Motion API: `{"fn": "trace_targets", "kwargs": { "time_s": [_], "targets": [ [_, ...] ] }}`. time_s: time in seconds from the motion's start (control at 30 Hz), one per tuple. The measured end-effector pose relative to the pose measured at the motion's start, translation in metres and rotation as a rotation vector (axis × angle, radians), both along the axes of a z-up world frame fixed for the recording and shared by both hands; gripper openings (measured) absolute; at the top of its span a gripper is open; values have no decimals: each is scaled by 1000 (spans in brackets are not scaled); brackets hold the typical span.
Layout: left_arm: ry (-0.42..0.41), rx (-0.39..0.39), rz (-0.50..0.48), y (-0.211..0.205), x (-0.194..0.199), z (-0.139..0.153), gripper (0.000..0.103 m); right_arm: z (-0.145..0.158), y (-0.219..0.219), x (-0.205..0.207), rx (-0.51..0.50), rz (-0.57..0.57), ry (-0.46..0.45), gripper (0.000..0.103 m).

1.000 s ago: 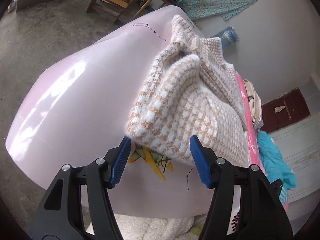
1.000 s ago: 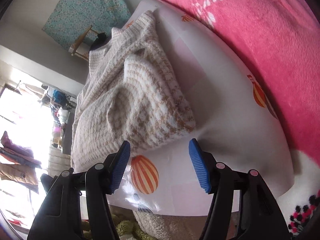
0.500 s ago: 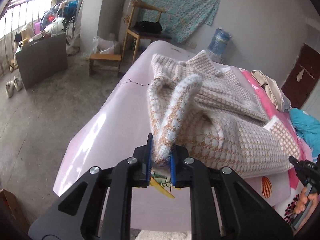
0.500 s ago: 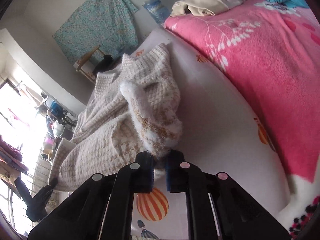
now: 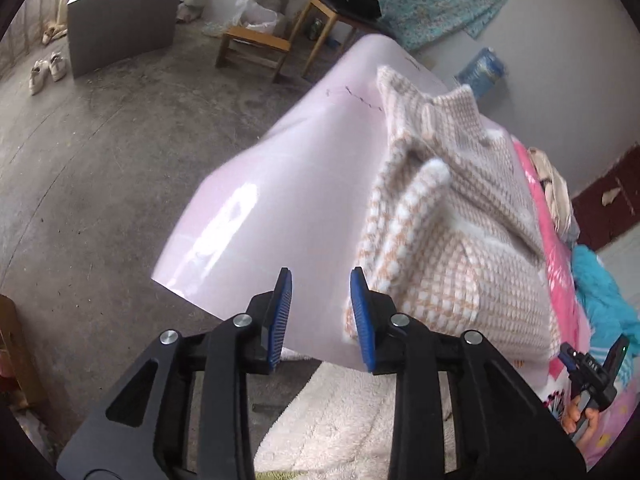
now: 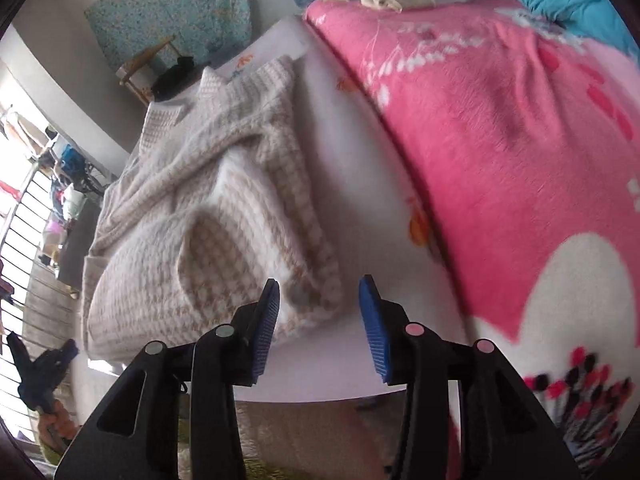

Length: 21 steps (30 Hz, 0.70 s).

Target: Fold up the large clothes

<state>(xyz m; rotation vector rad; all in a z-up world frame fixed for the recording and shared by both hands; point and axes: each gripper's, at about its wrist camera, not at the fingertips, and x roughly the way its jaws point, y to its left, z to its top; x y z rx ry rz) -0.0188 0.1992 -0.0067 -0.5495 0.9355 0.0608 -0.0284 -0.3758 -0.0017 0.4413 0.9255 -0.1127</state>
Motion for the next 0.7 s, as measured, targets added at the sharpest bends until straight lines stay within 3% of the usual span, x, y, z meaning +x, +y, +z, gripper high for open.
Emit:
{"fn": "trace_targets", "kwargs": {
  "time_s": [0.07,0.13,0.27,0.33,0.43,0.47,0.6,0.7],
  "targets": [
    [-46,23,-7,0,3,10,30,17,5,4,-33,29,-59,49],
    [-97,-3,-89,-18,15,17,30,27,25,15,-32,122,-107,49],
    [-180,-74,-396,-98,45,19,43,24,87,44,-71,349,-163,48],
    [-174,-62,-513,-138,54,10,44,11,109,57,-74,422,-147,43],
    [-28,89,-551,-174,65,-26,44,-26,123,68,-140,468,-7,37],
    [6,126,-553,-178,66,-37,38,-40,124,70,-180,477,58,34],
    [-1,77,-555,-167,61,-30,36,-37,120,61,-189,501,69,33],
    [-46,65,-540,-162,62,-20,42,-30,109,66,-125,470,62,34]
  ]
}}
